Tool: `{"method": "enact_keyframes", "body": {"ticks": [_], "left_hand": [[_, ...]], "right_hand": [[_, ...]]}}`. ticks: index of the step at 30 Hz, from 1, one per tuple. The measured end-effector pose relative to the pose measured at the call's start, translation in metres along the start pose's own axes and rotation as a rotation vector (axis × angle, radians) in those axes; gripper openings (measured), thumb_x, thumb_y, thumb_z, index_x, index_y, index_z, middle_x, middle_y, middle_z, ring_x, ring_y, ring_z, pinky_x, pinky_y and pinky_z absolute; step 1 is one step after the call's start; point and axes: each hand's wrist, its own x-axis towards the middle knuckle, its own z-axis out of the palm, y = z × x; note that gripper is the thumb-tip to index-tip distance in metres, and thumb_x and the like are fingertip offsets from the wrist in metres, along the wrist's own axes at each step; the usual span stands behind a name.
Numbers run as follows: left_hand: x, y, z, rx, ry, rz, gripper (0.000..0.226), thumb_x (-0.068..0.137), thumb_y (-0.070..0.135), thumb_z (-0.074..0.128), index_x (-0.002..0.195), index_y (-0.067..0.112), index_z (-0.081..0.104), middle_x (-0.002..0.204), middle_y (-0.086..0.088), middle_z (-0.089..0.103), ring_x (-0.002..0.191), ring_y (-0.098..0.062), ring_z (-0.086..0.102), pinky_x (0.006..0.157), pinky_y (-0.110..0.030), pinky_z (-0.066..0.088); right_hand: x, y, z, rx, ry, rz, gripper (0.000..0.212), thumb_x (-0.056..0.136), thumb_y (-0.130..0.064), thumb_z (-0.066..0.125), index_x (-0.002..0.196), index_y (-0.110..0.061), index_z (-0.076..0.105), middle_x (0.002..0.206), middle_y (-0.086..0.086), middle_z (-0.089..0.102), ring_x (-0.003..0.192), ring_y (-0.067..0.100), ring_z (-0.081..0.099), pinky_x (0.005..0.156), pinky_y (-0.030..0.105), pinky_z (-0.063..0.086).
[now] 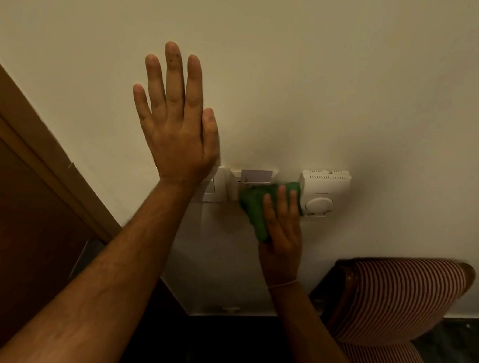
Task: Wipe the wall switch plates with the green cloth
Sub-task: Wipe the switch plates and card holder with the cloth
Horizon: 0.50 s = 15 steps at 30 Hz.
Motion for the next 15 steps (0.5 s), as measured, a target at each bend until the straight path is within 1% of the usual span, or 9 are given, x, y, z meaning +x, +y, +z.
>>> {"method": "enact_keyframes", "body": {"ticks": [2,4,5,7,9,10,12,14,15], "left_hand": [[0.0,0.001,-0.001,0.001,0.002,0.003,0.068,0.119,0.038,0.027,0.18,0.028,0.0,0.182,-0.011,0.012,0.174,-0.016,-0.013,0.142,-0.052,-0.002],[0.0,0.003,-0.002,0.0,-0.005,0.003,0.068,0.119,0.038,0.027,0.18,0.028,-0.001,0.182,-0.011,0.012,0.174,-0.016,-0.013,0.142,-0.052,-0.002],[0.0,0.003,-0.002,0.003,-0.008,0.0,0.068,0.119,0.038,0.027,0.18,0.028,-0.002,0.182,-0.011,0.011,0.174,-0.015,-0.014,0.142,-0.051,-0.002],[0.0,0.003,-0.002,0.004,-0.013,-0.004,0.068,0.119,0.038,0.026,0.18,0.029,-0.002,0.183,-0.01,0.01,0.174,-0.015,-0.014,0.142,-0.051,-0.004],[0.0,0.003,-0.003,0.001,-0.016,-0.005,0.067,0.119,0.038,0.025,0.18,0.028,-0.001,0.183,-0.01,0.009,0.174,-0.015,-0.014,0.142,-0.05,-0.005],[0.0,0.003,-0.003,-0.003,-0.015,-0.006,0.067,0.119,0.038,0.024,0.18,0.028,-0.001,0.183,-0.011,0.009,0.174,-0.015,-0.014,0.142,-0.05,-0.005],[-0.001,0.003,-0.002,-0.006,-0.012,-0.008,0.067,0.119,0.037,0.024,0.18,0.028,-0.001,0.184,-0.012,0.009,0.174,-0.015,-0.014,0.142,-0.05,-0.005],[0.0,0.002,-0.001,-0.005,-0.007,-0.004,0.067,0.119,0.036,0.025,0.18,0.029,-0.001,0.183,-0.011,0.01,0.174,-0.015,-0.013,0.142,-0.051,-0.004],[-0.001,0.001,0.0,-0.004,-0.004,-0.001,0.066,0.119,0.036,0.025,0.18,0.029,-0.002,0.183,-0.01,0.01,0.174,-0.016,-0.013,0.142,-0.051,-0.003]], "right_hand": [[-0.002,-0.002,0.002,0.015,0.018,0.036,0.07,0.101,0.008,0.069,0.161,-0.012,0.039,0.179,-0.005,0.02,0.167,0.03,0.023,0.133,0.051,0.029],[0.0,-0.016,0.016,0.038,0.012,0.02,0.059,0.106,0.004,0.058,0.16,-0.011,0.038,0.179,-0.006,0.019,0.168,0.027,0.017,0.135,0.051,0.024],[0.003,-0.025,0.024,0.047,0.005,-0.006,0.056,0.107,0.004,0.054,0.159,-0.01,0.04,0.178,-0.005,0.021,0.168,0.026,0.016,0.136,0.051,0.022],[0.007,-0.04,0.04,0.042,-0.033,-0.093,0.05,0.108,0.005,0.049,0.157,-0.009,0.048,0.171,0.003,0.034,0.168,0.024,0.015,0.137,0.046,0.019],[0.013,-0.046,0.047,0.024,-0.081,-0.185,0.054,0.106,0.008,0.051,0.157,-0.011,0.049,0.165,0.006,0.042,0.168,0.023,0.014,0.136,0.041,0.021],[0.015,-0.044,0.048,0.013,-0.093,-0.222,0.056,0.106,0.008,0.052,0.158,-0.012,0.047,0.166,0.006,0.041,0.168,0.023,0.015,0.135,0.041,0.023],[0.013,-0.033,0.042,-0.021,-0.086,-0.259,0.06,0.11,0.001,0.054,0.164,-0.018,0.037,0.174,0.002,0.03,0.168,0.022,0.017,0.135,0.042,0.023],[0.004,-0.019,0.031,-0.056,-0.062,-0.187,0.072,0.106,-0.005,0.066,0.166,-0.021,0.03,0.18,-0.004,0.016,0.168,0.023,0.016,0.136,0.044,0.021],[-0.001,-0.015,0.027,-0.061,-0.044,-0.124,0.076,0.103,-0.003,0.07,0.166,-0.021,0.031,0.18,-0.005,0.015,0.168,0.023,0.015,0.136,0.046,0.021]]}}
